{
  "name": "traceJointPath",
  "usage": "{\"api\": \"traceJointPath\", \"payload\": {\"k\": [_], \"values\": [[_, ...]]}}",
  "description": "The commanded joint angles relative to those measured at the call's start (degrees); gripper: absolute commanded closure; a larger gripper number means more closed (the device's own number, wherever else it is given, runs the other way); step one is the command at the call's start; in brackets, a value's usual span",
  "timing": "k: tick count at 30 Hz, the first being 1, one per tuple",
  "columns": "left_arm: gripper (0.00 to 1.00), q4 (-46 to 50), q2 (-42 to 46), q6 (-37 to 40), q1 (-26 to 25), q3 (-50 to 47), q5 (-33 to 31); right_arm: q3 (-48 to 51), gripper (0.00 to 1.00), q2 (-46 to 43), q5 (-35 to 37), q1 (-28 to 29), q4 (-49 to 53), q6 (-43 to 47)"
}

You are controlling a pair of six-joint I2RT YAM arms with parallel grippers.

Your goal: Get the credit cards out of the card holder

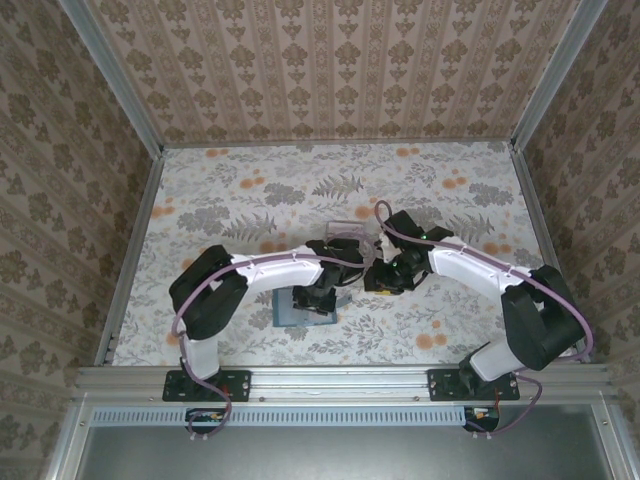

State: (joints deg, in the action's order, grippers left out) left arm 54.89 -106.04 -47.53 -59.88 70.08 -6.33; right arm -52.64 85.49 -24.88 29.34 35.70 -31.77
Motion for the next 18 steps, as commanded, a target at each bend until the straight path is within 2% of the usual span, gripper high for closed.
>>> {"api": "traceJointPath", "payload": {"k": [1,11,18], "values": [[0.63,1.5,3.0,-0.2,0.9,-1.6,-1.5,-1.7,0.71,1.0,-0.9,1.7,-1.6,-2.3],[0.64,-4.7,8.4,-1.7,3.1,-8.5,1.1,-3.2,0.72,5.8,-4.2,8.2,-9.0,-8.1],[0.63,-3.2,15.3,-2.3,5.5,-11.9,-1.2,-5.2,0.73,10.6,-4.9,11.4,-12.3,-10.5]]}}
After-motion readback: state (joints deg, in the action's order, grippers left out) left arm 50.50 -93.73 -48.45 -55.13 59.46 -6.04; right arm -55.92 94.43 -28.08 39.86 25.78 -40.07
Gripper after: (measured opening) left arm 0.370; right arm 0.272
